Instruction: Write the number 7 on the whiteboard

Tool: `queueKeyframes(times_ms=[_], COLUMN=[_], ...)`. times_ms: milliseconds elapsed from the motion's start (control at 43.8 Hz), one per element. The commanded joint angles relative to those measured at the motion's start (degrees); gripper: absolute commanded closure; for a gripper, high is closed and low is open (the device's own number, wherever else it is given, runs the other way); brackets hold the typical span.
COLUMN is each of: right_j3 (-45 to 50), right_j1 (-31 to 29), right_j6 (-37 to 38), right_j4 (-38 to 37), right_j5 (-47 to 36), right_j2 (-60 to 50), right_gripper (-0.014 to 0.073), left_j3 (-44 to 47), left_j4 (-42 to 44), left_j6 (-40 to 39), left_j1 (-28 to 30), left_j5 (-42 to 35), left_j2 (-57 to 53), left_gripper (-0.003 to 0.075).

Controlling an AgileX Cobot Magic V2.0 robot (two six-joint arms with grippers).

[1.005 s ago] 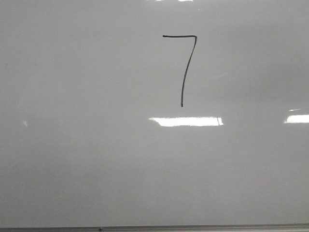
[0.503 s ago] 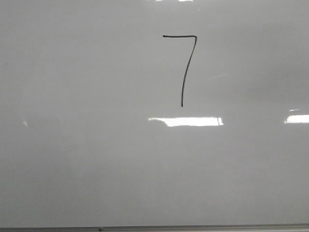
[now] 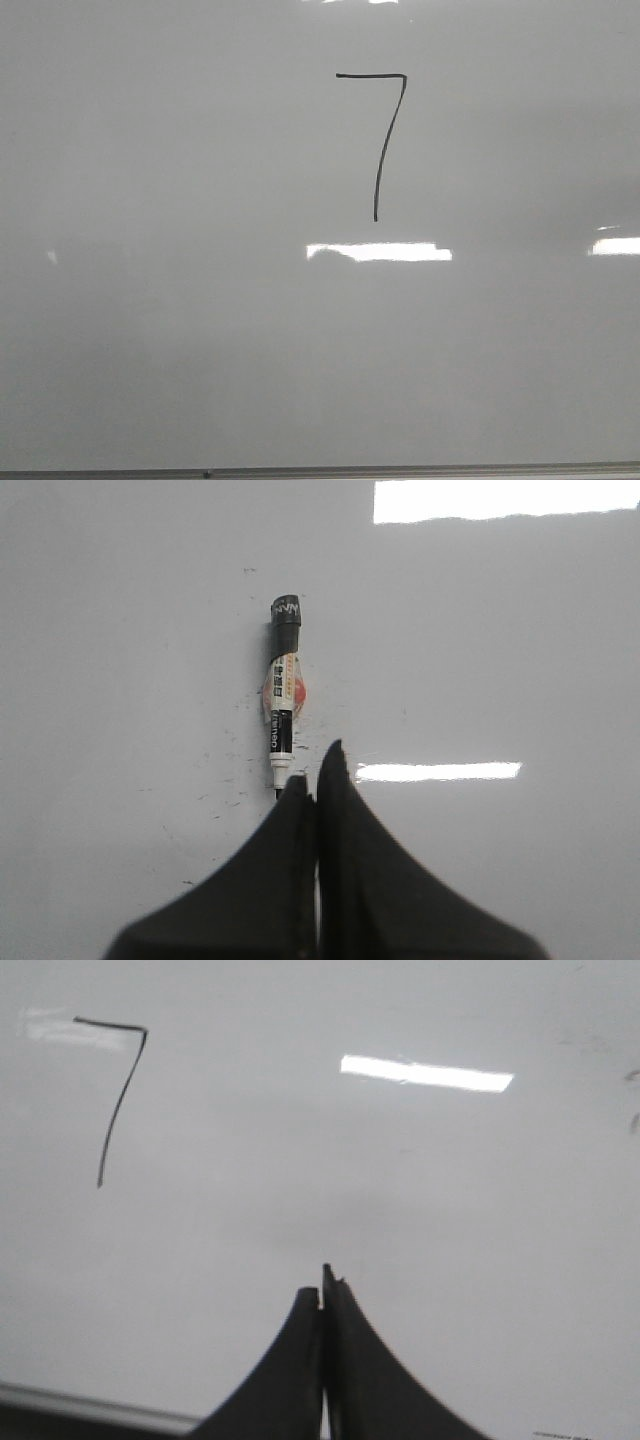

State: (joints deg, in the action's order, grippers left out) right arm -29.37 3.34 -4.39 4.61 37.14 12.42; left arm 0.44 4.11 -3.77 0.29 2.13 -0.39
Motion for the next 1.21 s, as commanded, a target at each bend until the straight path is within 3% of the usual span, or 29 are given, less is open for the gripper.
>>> queueKeyframes(times_ms=[0, 229, 434, 868, 1188], right_j3=[6.3, 22.5, 30.9, 30.8, 30.8], right_j1=[-2.8, -5.1, -5.1, -5.1, -5.1], right_j6=[-0.3, -0.3, -0.3, -0.1, 7.4], right_j4=[-0.6, -0.6, -0.5, -0.5, -7.1], right_j5=[-13.4, -27.2, -39.9, -40.1, -42.4], right_j2=[-4.6, -14.1, -14.1, -14.1, -14.1], right_gripper=[0.0662, 0.0662, 0.0662, 0.0662, 0.0662], left_j3=[0.7, 0.7, 0.7, 0.7, 0.7], left_j4=[-0.3, -0.3, -0.3, -0.3, -0.3], left_j6=[0.0, 0.0, 0.0, 0.0, 0.0], left_j1=[0.0, 0.0, 0.0, 0.0, 0.0], left_j5=[-5.0, -5.0, -5.0, -5.0, -5.0], left_j2=[-0.7, -0.7, -0.7, -0.7, -0.7], left_gripper=[0.0741, 0.0741, 0.0741, 0.0741, 0.0741])
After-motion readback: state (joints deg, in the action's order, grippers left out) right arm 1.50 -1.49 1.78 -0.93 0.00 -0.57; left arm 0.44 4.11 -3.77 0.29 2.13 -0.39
